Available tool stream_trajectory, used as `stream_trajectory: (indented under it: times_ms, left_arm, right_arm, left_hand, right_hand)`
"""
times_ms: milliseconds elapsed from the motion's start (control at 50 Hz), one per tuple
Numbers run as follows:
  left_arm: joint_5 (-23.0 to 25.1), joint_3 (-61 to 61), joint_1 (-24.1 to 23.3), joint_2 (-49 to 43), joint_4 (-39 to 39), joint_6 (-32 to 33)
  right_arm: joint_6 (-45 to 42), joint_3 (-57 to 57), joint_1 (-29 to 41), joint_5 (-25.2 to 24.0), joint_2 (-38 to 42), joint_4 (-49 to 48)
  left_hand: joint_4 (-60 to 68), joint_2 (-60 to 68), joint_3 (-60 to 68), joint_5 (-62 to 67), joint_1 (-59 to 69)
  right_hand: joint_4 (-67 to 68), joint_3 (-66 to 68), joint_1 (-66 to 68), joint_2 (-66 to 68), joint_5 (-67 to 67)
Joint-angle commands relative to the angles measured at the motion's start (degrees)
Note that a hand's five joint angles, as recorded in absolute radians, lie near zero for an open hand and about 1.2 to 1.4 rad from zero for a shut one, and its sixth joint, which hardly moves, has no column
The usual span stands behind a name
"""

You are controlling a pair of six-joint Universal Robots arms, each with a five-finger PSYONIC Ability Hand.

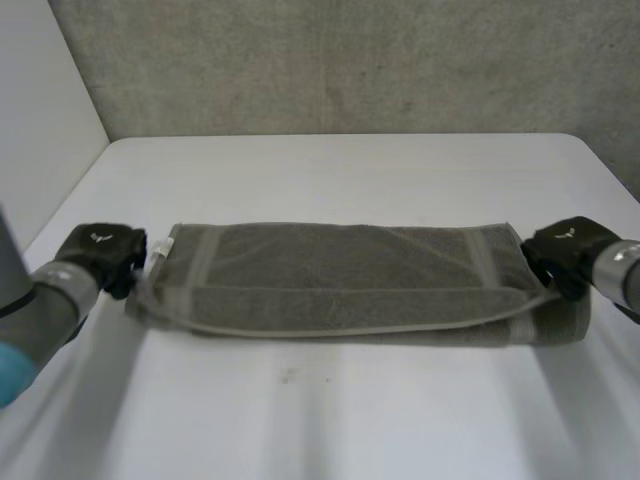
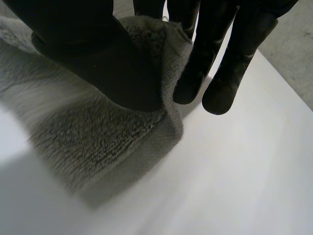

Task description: Fold the towel.

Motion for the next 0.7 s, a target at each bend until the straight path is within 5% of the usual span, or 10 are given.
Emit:
stream_trajectory:
  times_ms: [20,200,380,700]
  left_arm:
    - [-1.5,17.1,-2.3,-16.1,-0.1,-5.6]
    - [-10.7,41.0,-6.4,-34.3,-7.8,-7.8]
    - [-12.4,60.1,-7.0,-44.8,-20.3,-12.2]
    - [-12.5,65.3,-9.5,-46.2,-22.7,-16.5]
  right_arm:
    - [7.2,-9.5,3.6,2.0,11.8,-7.7]
    - [8.2,-17.2,6.9,8.2,20.1,-21.5]
    - [7.7,-22.1,7.5,11.4,24.5,-23.1]
    - [9.5,-23.1,7.4,11.1,25.0,-24.5]
  left_hand:
    - [10.2,10.2,10.3,10.4,11.1]
    - [10.2,10.2,10.3,10.4,11.1]
    - [10.2,10.2,10.3,10.4,11.1]
    - [10.2,10.2,10.3,10.4,11.1]
  right_hand:
    - [2.2,2.2,12.2,4.2,9.2]
    - [2.2,2.2,12.2,4.2,9.2]
    - [2.2,2.2,12.2,4.2,9.2]
    - [2.2,2.2,12.2,4.2,9.2]
